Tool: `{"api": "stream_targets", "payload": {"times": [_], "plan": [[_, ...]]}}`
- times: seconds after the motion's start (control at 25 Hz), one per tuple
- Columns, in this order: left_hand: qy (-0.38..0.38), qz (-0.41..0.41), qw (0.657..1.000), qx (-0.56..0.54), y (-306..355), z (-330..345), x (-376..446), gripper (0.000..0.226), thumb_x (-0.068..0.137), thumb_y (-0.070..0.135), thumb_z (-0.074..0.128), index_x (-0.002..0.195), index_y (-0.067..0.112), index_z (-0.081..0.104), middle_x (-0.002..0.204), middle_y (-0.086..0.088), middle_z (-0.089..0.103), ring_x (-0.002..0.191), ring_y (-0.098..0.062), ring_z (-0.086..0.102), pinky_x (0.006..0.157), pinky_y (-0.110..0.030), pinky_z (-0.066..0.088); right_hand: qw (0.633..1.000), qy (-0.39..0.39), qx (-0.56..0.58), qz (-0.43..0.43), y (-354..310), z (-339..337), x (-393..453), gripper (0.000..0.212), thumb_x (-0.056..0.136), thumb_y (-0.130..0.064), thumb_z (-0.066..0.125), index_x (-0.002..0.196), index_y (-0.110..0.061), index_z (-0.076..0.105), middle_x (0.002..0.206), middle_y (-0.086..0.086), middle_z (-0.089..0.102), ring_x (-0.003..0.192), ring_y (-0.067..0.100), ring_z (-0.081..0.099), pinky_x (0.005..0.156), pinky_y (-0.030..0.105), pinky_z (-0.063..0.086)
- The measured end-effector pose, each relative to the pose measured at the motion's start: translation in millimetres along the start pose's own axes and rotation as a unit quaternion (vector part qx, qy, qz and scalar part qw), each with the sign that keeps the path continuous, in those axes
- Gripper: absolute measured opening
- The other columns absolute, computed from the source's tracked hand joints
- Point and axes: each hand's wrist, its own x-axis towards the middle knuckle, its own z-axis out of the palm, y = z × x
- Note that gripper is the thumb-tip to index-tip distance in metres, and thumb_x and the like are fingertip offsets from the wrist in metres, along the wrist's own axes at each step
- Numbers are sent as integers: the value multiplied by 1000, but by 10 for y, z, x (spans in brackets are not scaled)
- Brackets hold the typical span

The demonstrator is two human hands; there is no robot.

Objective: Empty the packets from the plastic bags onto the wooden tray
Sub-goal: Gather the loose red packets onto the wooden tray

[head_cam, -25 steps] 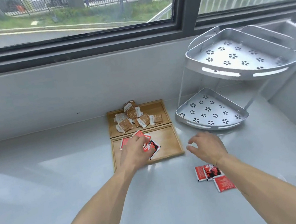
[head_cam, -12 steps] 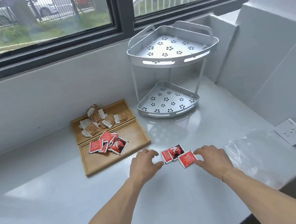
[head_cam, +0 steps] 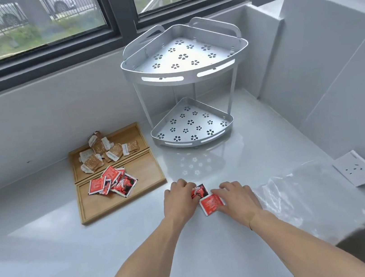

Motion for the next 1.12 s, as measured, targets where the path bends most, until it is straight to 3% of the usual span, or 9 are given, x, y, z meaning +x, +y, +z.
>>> {"api": "stream_targets", "payload": {"times": [0.36,0.56,0.72,0.8,0.88,1.0,1.12], "plan": [[20,-4,999,30,167,200,141,27,91,30,50,114,26,62,114,2,52,106,-23,45,80,-34,33,998,12,10,-58,103,67,213,33,93,-36,50,125,-31,54,130,-5,50,120,22,44,94,36,37],[31,-31,999,-30,209,160,96,21,86,23,57,106,27,56,112,6,54,104,-22,48,80,-33,35,997,13,34,-69,51,0,285,22,86,-22,51,109,-22,50,111,-1,58,108,25,50,79,35,34],[-17,-86,981,-174,125,80,-12,14,84,24,60,92,31,50,90,9,65,87,-22,59,66,-33,39,995,-28,48,-86,157,-69,299,23,92,-39,51,113,-29,56,110,0,58,106,24,53,77,34,38],[-49,-120,958,-257,-4,37,-79,20,80,26,64,97,33,56,91,9,67,83,-20,61,66,-35,46,993,-64,59,-78,237,-105,328,27,90,-47,53,108,-28,61,109,0,59,104,23,55,73,31,38],[-60,-131,953,-268,-146,-15,-128,35,78,23,65,111,32,59,100,5,68,88,-20,62,72,-33,49,992,-73,75,-63,294,-126,371,26,88,-45,57,104,-25,62,107,-1,64,102,22,58,71,31,38],[-73,-136,966,-208,-293,-71,-105,53,83,23,62,135,28,52,119,-3,66,106,-24,61,83,-34,50,994,-54,84,-37,328,-132,417,22,86,-31,58,107,-25,61,109,-1,67,102,23,60,72,33,43],[-95,-111,981,-126,-297,-92,-22,48,86,23,59,133,23,53,124,-5,65,113,-28,58,88,-37,50,994,-46,98,-21,313,-109,445,26,84,-22,54,109,-26,60,110,-2,67,101,23,61,75,33,45]]}}
